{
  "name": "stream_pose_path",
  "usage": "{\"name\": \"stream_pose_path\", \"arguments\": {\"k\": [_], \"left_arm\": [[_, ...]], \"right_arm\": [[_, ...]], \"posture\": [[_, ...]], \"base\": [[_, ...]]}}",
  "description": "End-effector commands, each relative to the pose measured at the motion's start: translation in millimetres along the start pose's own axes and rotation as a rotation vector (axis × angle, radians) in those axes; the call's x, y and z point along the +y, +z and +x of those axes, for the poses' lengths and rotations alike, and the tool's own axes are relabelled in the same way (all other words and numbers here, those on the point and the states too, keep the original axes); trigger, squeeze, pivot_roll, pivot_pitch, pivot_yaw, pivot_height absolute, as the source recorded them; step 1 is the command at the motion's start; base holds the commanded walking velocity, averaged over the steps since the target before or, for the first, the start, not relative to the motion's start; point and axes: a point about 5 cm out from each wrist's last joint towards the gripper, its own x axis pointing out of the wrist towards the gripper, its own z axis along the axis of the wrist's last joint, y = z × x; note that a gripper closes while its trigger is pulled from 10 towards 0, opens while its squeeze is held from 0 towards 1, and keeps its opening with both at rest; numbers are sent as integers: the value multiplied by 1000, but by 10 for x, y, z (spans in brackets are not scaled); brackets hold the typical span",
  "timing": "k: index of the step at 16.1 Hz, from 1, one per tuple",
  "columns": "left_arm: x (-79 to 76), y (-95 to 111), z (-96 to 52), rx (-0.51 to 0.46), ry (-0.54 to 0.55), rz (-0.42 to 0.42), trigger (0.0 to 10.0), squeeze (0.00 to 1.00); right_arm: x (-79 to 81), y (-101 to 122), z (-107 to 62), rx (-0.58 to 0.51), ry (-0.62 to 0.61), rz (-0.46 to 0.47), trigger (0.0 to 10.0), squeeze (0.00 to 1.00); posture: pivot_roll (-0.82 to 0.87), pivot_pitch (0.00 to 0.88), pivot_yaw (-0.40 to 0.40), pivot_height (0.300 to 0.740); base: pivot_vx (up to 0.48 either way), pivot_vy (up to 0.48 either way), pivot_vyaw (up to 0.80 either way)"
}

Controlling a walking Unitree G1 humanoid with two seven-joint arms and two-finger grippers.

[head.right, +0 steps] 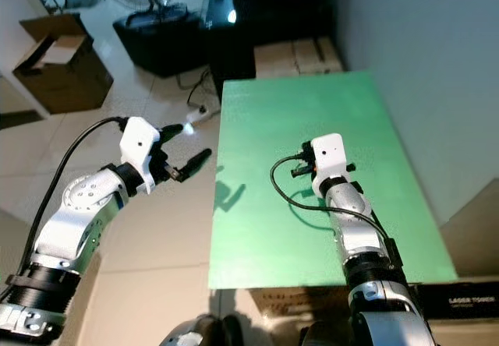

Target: Hang keys on a hook

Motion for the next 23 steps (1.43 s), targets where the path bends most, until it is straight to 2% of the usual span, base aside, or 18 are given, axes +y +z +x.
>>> {"name": "stream_pose_path", "arguments": {"k": [1,4,5,7,8,10,14,15,18,23], "left_arm": [[42,-69,-41,8,48,-19,10000,0],[-77,-187,-66,5,83,-69,10000,0],[-99,-209,-83,-5,125,-88,10000,0],[-44,-228,-106,-11,220,-91,10000,0],[-8,-219,-117,-32,287,-116,10000,0],[-13,-209,-99,-47,310,-123,10000,0],[-28,-217,-59,-41,331,-111,10000,0],[-32,-211,-52,-41,331,-103,10000,0],[-40,-188,-3,-46,320,-85,10000,0],[-78,-144,76,-53,289,-57,10000,0]], "right_arm": [[42,5,-22,-2,-11,-29,0,0],[8,-24,-112,-4,-50,-60,0,0],[-18,-2,-147,-14,-64,-59,0,0],[-26,59,-175,-39,-82,-51,0,0],[3,187,-220,-85,-110,-8,0,0],[58,319,-251,-131,-113,47,0,0],[126,495,-350,-181,-123,37,0,0],[122,487,-377,-176,-144,27,10000,0],[133,495,-426,-168,-157,17,10000,0],[103,551,-428,-162,-160,-56,10000,0]], "posture": [[-114,14,167,740],[-151,0,148,740],[-157,0,148,740],[-175,0,151,740],[-187,0,152,740],[-193,0,154,740],[-195,0,164,740],[-194,0,166,740],[-201,0,182,740],[-197,0,187,740]], "base": [[0,0,0],[0,0,0],[0,0,0],[0,0,0],[0,0,0],[0,0,0],[0,0,0],[0,0,0],[0,0,0],[0,0,0]]}}
